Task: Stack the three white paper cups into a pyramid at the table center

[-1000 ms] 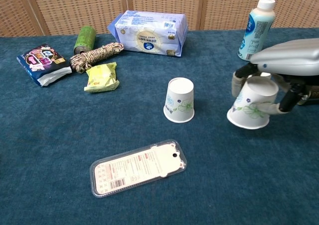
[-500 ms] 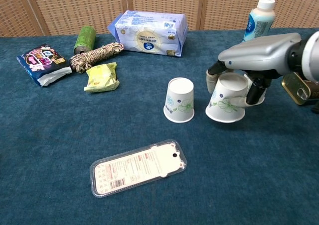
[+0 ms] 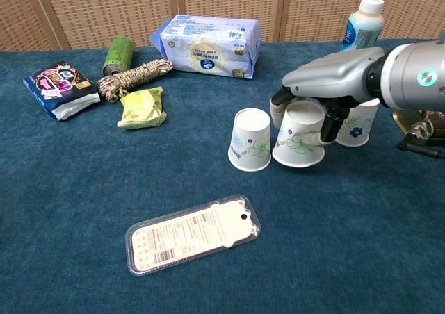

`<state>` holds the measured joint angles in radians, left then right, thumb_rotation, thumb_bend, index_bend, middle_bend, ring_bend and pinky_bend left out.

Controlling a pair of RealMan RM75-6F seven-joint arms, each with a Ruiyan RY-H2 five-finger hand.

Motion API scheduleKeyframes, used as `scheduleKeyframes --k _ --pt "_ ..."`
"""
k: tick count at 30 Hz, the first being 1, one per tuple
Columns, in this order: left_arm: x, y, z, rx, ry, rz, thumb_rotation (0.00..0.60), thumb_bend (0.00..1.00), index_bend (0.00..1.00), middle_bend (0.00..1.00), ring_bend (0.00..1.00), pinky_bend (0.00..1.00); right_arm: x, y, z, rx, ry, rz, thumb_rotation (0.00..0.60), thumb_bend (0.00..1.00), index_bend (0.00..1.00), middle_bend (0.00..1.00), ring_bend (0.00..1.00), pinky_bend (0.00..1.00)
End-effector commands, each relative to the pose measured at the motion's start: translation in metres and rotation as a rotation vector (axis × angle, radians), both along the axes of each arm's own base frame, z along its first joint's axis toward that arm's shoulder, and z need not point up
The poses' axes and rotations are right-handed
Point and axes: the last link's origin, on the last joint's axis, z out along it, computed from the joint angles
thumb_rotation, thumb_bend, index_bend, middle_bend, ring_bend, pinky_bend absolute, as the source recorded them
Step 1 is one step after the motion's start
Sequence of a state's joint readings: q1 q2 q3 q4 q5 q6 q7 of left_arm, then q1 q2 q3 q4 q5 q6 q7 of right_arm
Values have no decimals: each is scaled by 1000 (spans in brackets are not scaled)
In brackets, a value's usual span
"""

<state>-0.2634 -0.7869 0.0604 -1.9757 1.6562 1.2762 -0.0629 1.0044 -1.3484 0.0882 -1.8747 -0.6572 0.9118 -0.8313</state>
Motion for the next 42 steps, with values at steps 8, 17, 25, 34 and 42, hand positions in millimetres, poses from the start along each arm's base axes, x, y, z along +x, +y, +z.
scheduleKeyframes --k 8,17,25,34,42 --pt "-3 -1 2 3 5 11 600 431 27 0 0 96 5 -6 -11 15 11 5 600 480 345 320 341 652" --pt "-7 -3 4 4 4 26 600 431 26 0 0 94 5 -10 -18 24 23 1 600 479 335 317 316 639" --pt "-7 -5 5 9 4 28 600 431 25 0 0 94 2 -11 -22 27 36 -7 600 475 264 256 243 567" --pt "-7 -4 4 6 0 23 600 430 26 0 0 94 1 -7 -18 21 44 -12 600 478 113 194 160 502" --pt "-7 -4 3 4 -6 10 600 430 30 0 0 93 1 -6 -10 1 20 -17 600 478 64 145 121 480"
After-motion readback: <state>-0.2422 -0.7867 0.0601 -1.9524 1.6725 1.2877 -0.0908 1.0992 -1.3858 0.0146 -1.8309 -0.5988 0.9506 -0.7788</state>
